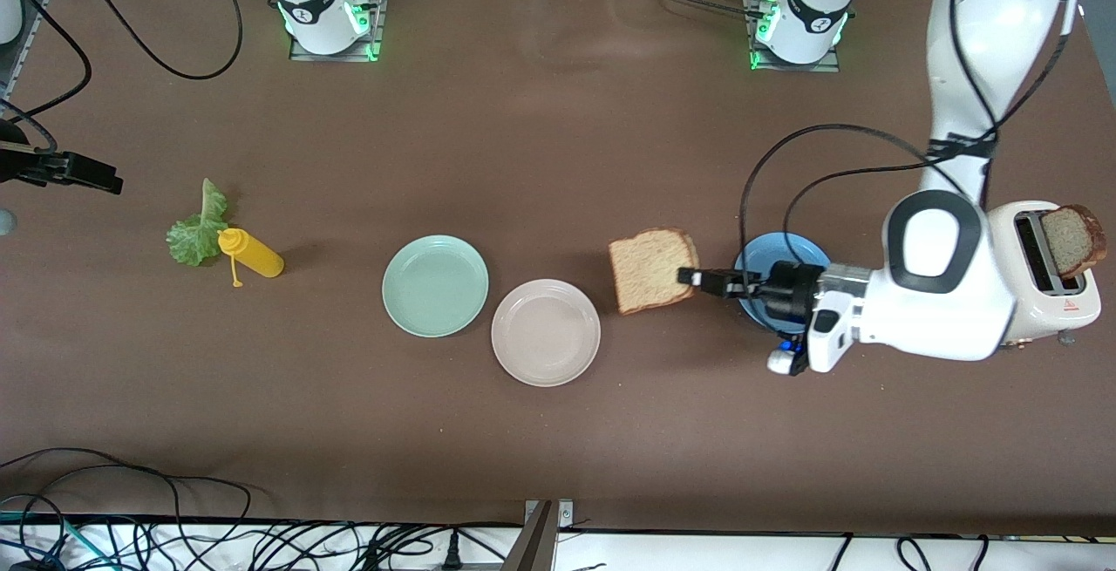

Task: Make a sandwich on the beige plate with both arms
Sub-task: 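Carry the bread slice onto the beige plate with the left gripper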

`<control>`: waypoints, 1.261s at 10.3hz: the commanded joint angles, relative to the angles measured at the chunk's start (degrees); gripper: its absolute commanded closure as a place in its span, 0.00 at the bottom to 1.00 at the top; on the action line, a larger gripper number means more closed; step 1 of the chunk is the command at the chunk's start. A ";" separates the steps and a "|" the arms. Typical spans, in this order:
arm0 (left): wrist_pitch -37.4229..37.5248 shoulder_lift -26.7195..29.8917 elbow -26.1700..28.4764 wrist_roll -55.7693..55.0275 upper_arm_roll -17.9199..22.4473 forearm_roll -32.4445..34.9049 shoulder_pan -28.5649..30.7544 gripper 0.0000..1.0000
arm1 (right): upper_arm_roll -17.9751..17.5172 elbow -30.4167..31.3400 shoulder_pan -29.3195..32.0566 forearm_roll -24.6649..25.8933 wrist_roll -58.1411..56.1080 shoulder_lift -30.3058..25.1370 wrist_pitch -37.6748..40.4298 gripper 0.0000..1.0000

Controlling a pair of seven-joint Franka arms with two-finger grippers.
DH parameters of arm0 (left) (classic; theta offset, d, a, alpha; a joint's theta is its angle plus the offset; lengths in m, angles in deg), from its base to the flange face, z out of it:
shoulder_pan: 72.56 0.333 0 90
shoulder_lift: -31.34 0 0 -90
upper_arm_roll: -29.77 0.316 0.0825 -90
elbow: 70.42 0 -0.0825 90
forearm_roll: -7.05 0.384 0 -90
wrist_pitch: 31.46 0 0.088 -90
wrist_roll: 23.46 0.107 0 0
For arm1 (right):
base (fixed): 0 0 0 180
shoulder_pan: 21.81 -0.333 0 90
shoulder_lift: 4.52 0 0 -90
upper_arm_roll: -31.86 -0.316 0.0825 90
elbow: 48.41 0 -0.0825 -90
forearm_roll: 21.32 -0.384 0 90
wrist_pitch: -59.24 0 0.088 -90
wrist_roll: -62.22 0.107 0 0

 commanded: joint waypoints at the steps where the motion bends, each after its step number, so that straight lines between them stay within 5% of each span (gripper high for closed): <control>1: -6.14 -2.60 -0.75 0.70 0.70 -3.46 -3.11 1.00 | -0.08 -0.68 0.13 -0.73 0.07 -0.04 0.72 0.00; 9: -28.72 -8.93 -0.67 8.23 0.70 -11.08 -13.12 1.00 | -0.08 -0.51 0.13 -0.73 0.16 -0.04 0.81 0.00; 13: -30.43 -10.26 0.56 11.95 0.70 -13.57 -15.06 1.00 | -0.08 -0.68 0.13 -0.73 0.07 -0.04 0.81 0.00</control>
